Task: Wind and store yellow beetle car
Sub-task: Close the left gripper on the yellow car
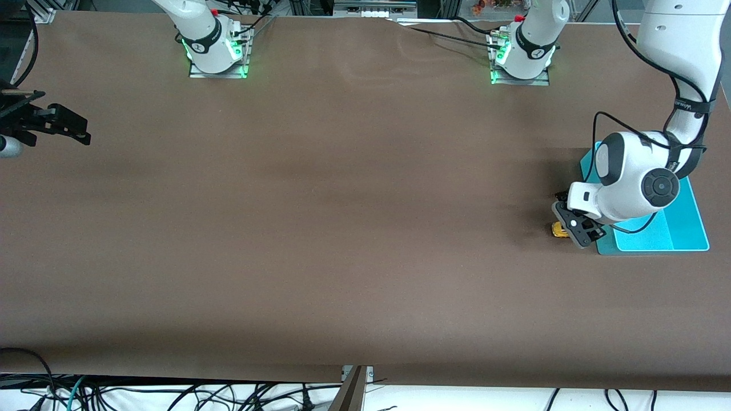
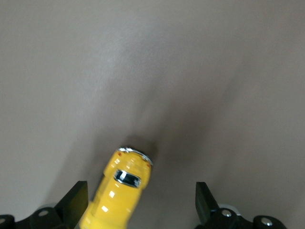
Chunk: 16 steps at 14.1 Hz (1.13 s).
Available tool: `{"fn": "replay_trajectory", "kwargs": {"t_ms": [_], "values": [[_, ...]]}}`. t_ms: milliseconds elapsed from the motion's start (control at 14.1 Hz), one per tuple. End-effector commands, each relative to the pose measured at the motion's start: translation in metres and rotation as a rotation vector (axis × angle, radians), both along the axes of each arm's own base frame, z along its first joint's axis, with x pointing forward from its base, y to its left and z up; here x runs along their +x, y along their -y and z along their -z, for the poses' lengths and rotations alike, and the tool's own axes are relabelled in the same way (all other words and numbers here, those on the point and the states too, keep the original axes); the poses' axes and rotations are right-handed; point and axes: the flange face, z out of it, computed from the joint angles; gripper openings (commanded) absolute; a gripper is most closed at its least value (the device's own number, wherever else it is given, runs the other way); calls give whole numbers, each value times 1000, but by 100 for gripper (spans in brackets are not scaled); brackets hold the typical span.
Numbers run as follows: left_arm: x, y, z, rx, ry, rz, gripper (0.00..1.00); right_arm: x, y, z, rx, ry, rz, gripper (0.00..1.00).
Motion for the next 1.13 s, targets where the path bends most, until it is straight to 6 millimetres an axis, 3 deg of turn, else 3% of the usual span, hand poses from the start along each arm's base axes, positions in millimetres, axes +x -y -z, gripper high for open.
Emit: {"fn": "replay_trajectory", "kwargs": {"t_ms": [0,283,495,707,778,849,990,1061], "values": [[8,-17,13,5,56,257,99,-3,-1,8,0,-23,18,100],[8,-26,19,4,58,336,99,1,-5,14,17,-35,23,100],[5,-28,42,2,66,333,99,2,-8,9,49,-27,23,100],[3,-31,42,1,63,337,97,3,-7,10,49,-33,26,100],[2,-31,43,0,62,333,79,3,-6,10,49,-33,28,100],[3,-32,40,1,65,329,49,3,-8,10,49,-33,23,100],[4,-37,31,10,74,319,2,4,-8,11,49,-33,23,100],[3,-37,31,8,65,317,0,4,-7,12,49,-36,22,100]]}}
